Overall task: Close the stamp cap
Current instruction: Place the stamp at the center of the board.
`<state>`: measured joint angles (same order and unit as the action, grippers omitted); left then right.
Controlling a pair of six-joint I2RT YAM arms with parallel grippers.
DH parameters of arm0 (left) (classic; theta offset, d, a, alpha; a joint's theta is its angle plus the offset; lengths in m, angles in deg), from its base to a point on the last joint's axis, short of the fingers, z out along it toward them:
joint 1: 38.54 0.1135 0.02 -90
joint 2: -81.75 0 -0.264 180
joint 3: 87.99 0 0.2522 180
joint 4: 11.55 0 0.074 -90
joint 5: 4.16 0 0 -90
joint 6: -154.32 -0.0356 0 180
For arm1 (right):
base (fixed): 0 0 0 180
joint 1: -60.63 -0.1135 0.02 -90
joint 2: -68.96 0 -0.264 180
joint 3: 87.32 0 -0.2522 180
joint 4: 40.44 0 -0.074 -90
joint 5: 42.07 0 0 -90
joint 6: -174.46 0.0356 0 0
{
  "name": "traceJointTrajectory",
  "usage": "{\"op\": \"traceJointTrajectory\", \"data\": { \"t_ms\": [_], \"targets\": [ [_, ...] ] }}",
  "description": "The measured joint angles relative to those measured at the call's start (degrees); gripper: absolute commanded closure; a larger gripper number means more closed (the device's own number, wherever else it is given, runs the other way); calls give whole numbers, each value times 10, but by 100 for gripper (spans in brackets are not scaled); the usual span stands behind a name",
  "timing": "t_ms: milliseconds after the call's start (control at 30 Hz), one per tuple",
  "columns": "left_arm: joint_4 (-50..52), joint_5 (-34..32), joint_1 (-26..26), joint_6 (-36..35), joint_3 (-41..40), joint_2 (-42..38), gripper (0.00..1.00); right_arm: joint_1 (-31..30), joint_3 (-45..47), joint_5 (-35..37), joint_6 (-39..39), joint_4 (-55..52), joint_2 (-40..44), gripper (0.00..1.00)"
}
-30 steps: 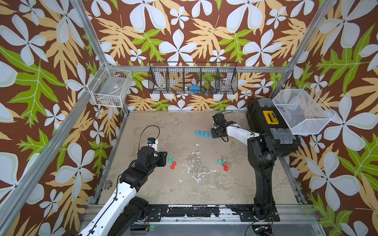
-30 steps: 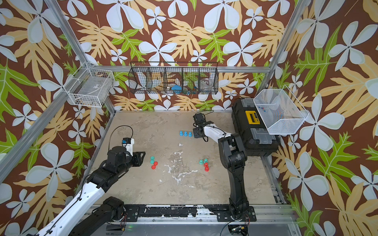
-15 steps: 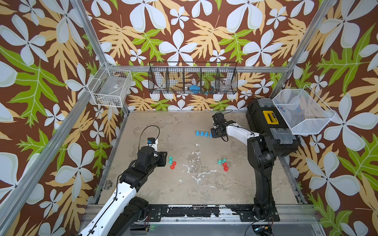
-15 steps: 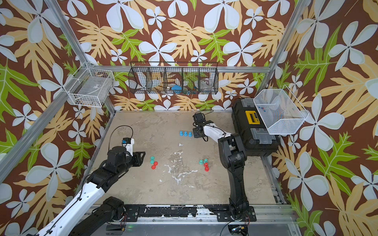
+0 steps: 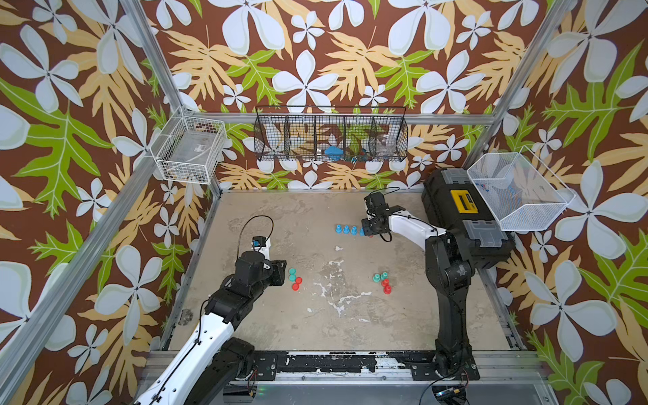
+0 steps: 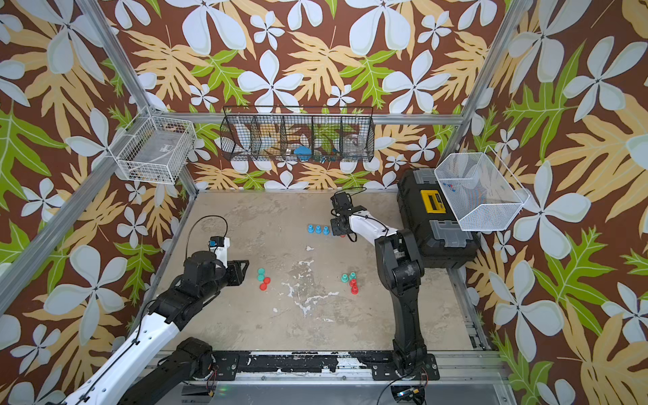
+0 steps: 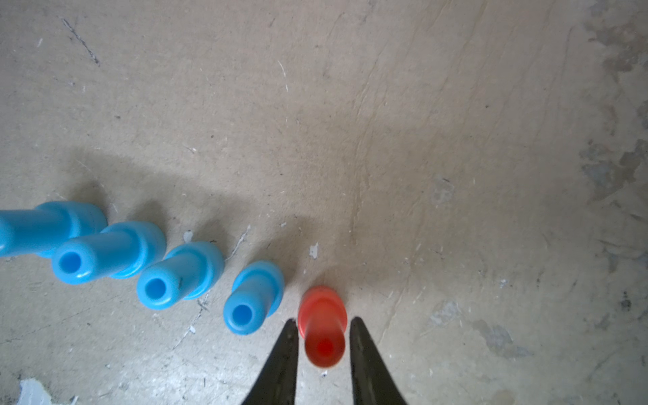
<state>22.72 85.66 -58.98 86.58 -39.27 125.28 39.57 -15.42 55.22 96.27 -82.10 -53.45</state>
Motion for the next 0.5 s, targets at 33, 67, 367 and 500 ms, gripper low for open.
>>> {"op": "traceJointTrajectory", "data": {
  "t_ms": [33, 67, 367, 500],
  "targets": [
    [0, 0, 0, 0, 0, 0, 58, 0, 2, 0, 0, -1, 4, 72],
    [0, 0, 0, 0, 0, 0, 58, 0, 3, 0, 0, -4, 10, 72],
    [0, -9, 0, 0, 0, 4, 58, -20, 63, 1, 2, -7, 148, 70],
    [1, -11, 0, 0, 0, 12, 58, -55, 156, 1, 3, 7, 263, 69]
  ]
}}
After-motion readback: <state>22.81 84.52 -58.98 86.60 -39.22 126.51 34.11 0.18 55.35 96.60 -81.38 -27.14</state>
